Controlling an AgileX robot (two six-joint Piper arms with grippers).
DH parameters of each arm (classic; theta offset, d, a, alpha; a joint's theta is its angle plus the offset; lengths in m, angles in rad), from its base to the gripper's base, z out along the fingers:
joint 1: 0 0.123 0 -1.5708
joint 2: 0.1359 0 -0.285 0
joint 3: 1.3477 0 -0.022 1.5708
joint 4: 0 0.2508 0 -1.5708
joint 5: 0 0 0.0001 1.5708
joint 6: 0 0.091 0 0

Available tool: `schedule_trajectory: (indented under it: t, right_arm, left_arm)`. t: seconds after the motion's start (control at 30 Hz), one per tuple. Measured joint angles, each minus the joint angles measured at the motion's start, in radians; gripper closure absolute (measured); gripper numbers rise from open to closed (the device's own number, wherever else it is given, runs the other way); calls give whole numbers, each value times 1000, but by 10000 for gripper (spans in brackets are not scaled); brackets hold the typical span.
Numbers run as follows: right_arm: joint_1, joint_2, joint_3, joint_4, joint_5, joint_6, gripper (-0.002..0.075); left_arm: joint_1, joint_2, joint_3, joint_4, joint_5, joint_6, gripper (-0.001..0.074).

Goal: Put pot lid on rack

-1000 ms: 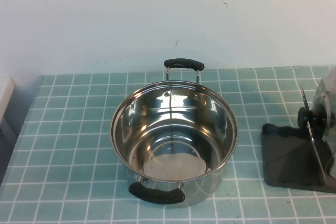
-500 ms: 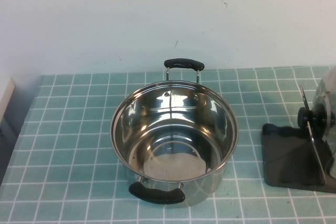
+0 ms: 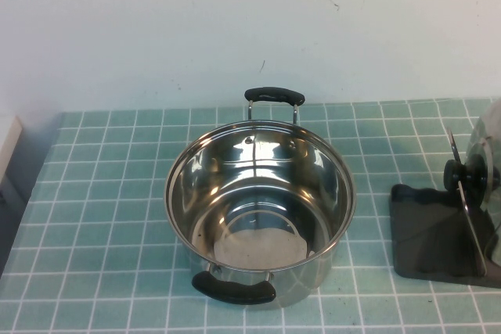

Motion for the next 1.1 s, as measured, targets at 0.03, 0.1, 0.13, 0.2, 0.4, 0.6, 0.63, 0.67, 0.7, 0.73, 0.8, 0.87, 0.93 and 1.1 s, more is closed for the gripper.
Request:
schedule_trajectory:
  t: [0.03,0.1,0.13,0.2,0.4,0.6,0.63,0.67,0.7,0.73,0.8,0.87,0.93,1.1]
  right_arm:
    - [0,0,0,0,0,0,727]
    - [0,0,0,0,0,0,727]
    - [0,0,0,0,0,0,727]
    - [0,0,0,0,0,0,727]
    - [0,0,0,0,0,0,727]
    - [0,0,0,0,0,0,727]
    - [0,0,0,0,0,0,727]
    - [0,0,0,0,0,0,727]
    - [0,0,0,0,0,0,727]
    - [0,0,0,0,0,0,727]
    - [0,0,0,0,0,2,727]
    - [0,0,0,0,0,2,727]
    - [0,0,0,0,0,2,727]
    - [0,0,0,0,0,2,727]
  left_arm:
    - [0,0,0,0,0,0,736]
    - [0,0,0,0,0,0,736]
    - [0,0,0,0,0,0,736]
    - [0,0,0,0,0,0,736]
    - [0,-2,2,-55,44,0,736]
    - [42,-93,52,-117,57,2,736]
    - [61,-111,64,-122,49,6,736]
    - [90,-126,78,-133,39,26,736]
    - [121,-134,91,-149,26,57,736]
    - [157,-139,99,-174,9,90,736]
    - [236,-141,121,-247,-24,201,736]
    - [306,-141,145,-326,-63,353,736]
    - [376,-141,175,-422,-115,497,736]
    - [555,-141,285,-683,-341,746,736]
